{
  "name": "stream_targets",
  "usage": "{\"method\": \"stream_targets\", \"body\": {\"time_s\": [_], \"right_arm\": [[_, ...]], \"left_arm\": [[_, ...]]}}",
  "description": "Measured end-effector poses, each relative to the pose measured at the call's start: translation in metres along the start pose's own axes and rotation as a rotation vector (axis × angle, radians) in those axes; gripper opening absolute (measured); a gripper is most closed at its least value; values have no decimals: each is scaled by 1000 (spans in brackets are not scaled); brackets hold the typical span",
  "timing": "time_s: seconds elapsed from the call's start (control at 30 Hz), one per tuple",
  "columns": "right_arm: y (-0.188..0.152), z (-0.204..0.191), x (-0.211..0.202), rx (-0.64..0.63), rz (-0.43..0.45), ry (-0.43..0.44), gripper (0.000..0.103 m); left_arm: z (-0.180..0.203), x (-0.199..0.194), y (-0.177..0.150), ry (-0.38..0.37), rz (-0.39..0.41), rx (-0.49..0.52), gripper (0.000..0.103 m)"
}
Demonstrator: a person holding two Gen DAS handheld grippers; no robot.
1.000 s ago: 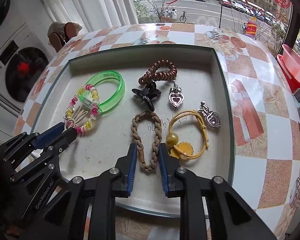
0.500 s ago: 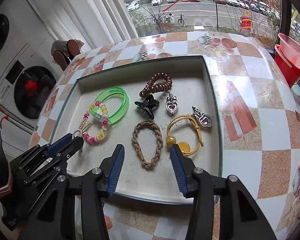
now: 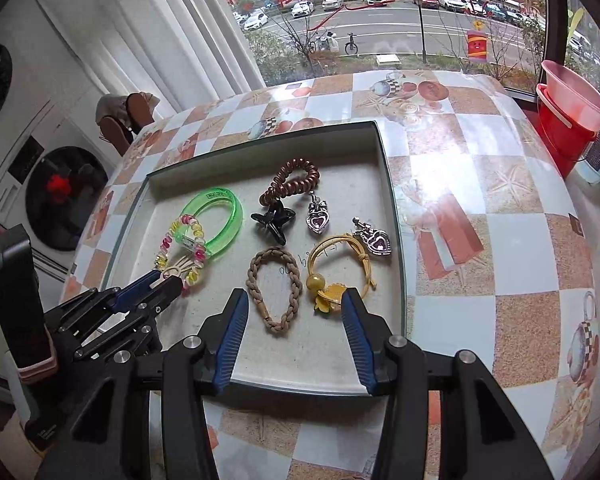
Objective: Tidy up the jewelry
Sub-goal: 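Open the right tool to release the braided bracelet while the left tool releases the bunny-ear clip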
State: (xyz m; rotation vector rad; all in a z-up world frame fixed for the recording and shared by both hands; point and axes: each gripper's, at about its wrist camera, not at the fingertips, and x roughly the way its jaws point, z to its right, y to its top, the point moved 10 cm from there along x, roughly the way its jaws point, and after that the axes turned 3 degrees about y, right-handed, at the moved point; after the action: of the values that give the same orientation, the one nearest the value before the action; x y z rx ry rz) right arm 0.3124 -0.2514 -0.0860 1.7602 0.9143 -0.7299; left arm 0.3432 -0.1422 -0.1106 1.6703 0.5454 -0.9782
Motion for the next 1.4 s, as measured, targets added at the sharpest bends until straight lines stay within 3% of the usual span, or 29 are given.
{"method": "stream_targets", "body": {"time_s": [0.47,0.5,0.53,0.57,0.63,1.0,1.13,1.23,1.4], "right_arm": [[-4,6,-3,10,2,-1,52],[-4,6,-4,10,4,-1,52],[-5,7,-4,10,6,0,52],[-5,7,-6,12,8,2,52],[-5,7,-7,13,12,2,52],[-8,8,-8,11,7,-6,52],[-11,5,-8,6,0,-11,68],[-13,0,-8,-13,-1,-21,69],[-17,-7,-8,-35,-12,-41,80]], "left_arm": [[-4,-1,-4,25,9,-6,32],[-5,-1,-3,26,12,-12,41],[-6,-3,-3,28,16,-21,85],[-9,-6,-1,35,32,-37,103],[-13,-15,4,44,82,-50,103],[-21,-28,5,59,90,-64,103],[-26,-31,0,65,79,-69,103],[-29,-33,-4,71,67,-70,103],[-34,-37,-14,78,50,-70,103]]}}
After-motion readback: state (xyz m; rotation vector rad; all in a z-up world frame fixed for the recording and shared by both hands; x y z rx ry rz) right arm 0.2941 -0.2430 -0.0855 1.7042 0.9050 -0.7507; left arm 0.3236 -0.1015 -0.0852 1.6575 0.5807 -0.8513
